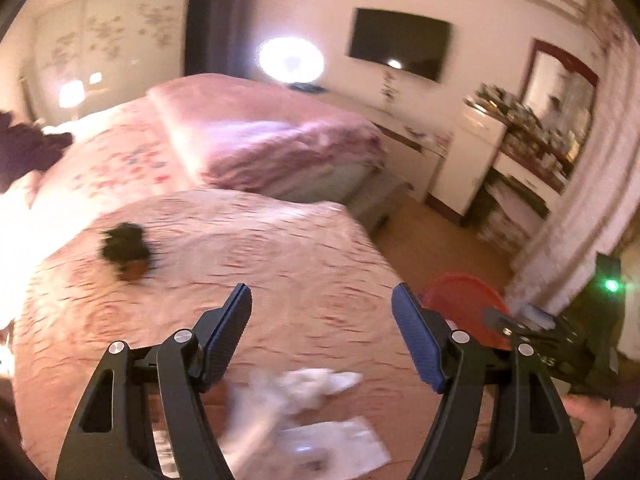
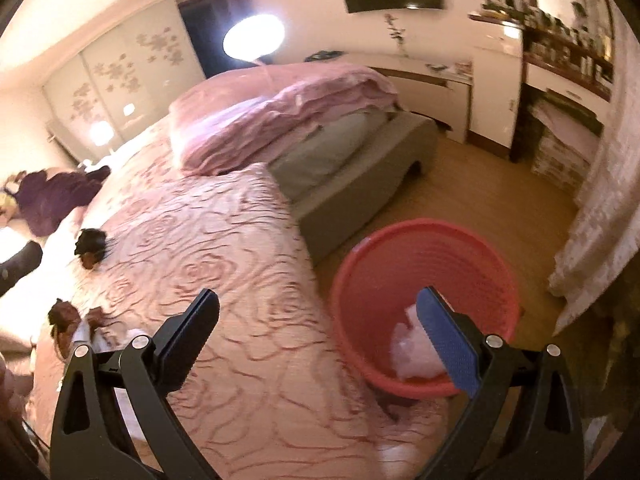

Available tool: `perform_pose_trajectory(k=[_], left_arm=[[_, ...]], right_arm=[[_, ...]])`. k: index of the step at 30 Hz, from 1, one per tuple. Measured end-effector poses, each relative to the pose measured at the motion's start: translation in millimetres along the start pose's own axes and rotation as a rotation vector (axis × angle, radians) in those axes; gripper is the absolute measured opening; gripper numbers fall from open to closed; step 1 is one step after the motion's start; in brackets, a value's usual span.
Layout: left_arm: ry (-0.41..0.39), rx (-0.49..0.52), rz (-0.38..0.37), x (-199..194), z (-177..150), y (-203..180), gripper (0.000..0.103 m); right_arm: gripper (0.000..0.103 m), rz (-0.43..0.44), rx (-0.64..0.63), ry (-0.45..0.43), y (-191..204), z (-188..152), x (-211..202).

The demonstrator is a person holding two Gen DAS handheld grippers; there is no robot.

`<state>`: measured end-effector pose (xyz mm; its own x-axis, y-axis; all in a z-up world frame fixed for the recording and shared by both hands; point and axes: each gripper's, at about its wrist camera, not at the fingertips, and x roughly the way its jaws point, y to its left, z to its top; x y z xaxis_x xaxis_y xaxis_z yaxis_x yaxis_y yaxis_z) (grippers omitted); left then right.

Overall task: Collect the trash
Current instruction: 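Move both tools back to the bed toward the remaining trash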

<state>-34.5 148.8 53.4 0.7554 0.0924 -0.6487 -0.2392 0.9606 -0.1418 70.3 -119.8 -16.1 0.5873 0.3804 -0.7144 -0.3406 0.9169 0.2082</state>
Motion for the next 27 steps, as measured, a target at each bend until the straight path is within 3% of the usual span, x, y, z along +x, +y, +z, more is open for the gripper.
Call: perform_pose_trajectory(k=[6, 10, 13, 18, 27], left_arm=[[-0.036, -0.108, 0.117, -17, 4, 72, 0.070], [-0.024, -0.210, 0.213, -7, 5, 131, 0.070], [-0.016, -0.264, 0.240, 2, 5, 159, 0.070], [-0.012, -0.257, 0.244, 24, 19, 178, 0.070], [0.106, -0.246, 0.217, 103, 36, 198, 0.070]], right_arm=[[0.096, 0.033, -0.057, 0.013, 30, 0, 2], [0.096, 0.045, -0.085, 0.031, 47, -3, 6], [0.096, 0.045, -0.101, 0.043, 57, -5, 8], [0.096, 0.031, -0.113, 0.058, 65, -4, 13], [0.096, 0.004, -0.118, 0.082, 74, -1, 23]])
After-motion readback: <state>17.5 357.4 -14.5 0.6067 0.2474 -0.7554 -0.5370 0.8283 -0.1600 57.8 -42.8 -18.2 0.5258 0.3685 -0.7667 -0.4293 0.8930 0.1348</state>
